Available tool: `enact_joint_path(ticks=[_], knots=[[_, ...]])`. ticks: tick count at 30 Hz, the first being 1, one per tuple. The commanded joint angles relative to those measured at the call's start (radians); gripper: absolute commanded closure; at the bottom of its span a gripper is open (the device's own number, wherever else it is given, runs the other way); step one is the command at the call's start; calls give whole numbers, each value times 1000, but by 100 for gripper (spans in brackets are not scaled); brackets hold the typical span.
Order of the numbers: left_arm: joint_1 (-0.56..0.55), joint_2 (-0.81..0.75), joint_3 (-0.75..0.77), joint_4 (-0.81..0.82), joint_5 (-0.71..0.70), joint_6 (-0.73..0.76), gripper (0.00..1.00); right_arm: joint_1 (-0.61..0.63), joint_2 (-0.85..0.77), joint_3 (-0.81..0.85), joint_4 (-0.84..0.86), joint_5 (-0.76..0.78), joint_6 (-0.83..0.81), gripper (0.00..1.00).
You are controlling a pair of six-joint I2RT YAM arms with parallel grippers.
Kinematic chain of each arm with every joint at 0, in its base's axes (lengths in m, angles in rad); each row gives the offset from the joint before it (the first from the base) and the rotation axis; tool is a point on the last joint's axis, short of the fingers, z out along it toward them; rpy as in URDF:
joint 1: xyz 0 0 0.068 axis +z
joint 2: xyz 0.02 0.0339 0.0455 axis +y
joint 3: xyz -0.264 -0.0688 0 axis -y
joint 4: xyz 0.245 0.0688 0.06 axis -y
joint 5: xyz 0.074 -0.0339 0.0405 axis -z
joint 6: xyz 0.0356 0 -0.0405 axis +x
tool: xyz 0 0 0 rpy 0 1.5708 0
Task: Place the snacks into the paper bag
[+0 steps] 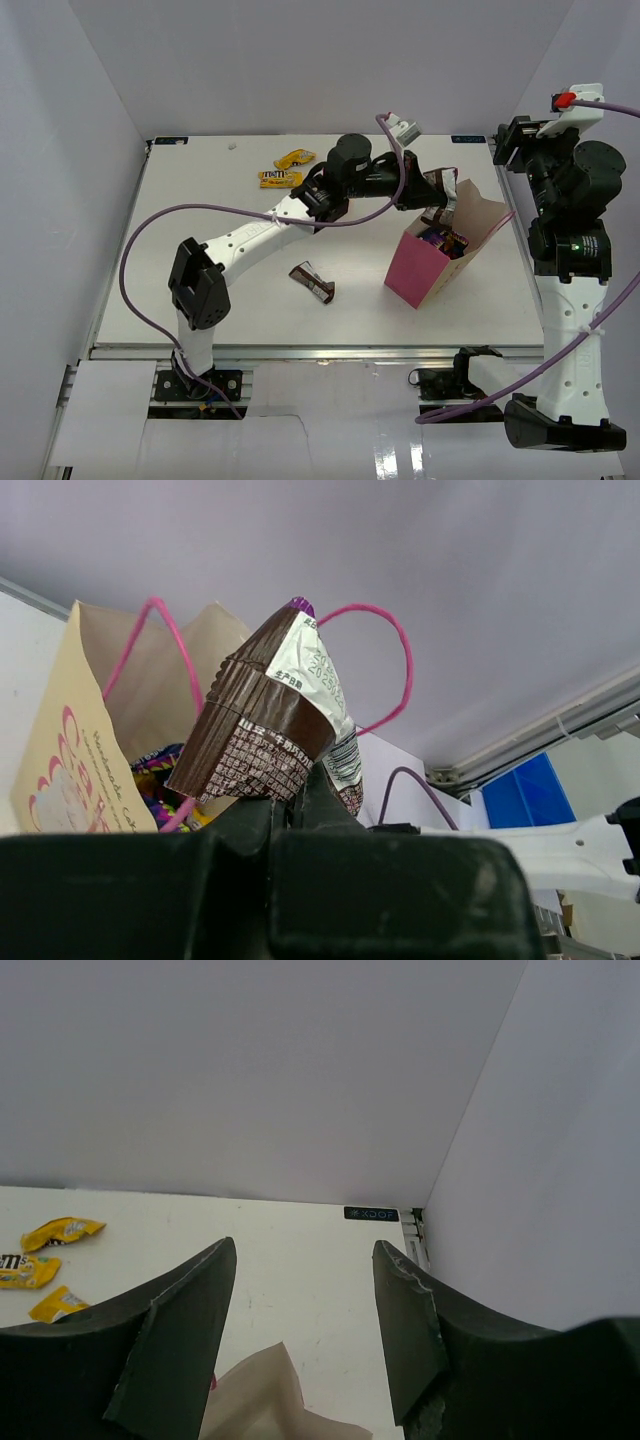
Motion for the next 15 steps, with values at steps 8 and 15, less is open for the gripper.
enact_joint_path(ticks=[8, 15], knots=[[-40, 76, 121, -47, -130, 45, 69, -4, -19, -12, 40, -138, -3, 38], [-55, 82, 210, -146, -120, 69, 33, -4, -18, 7, 4, -421, -112, 31]])
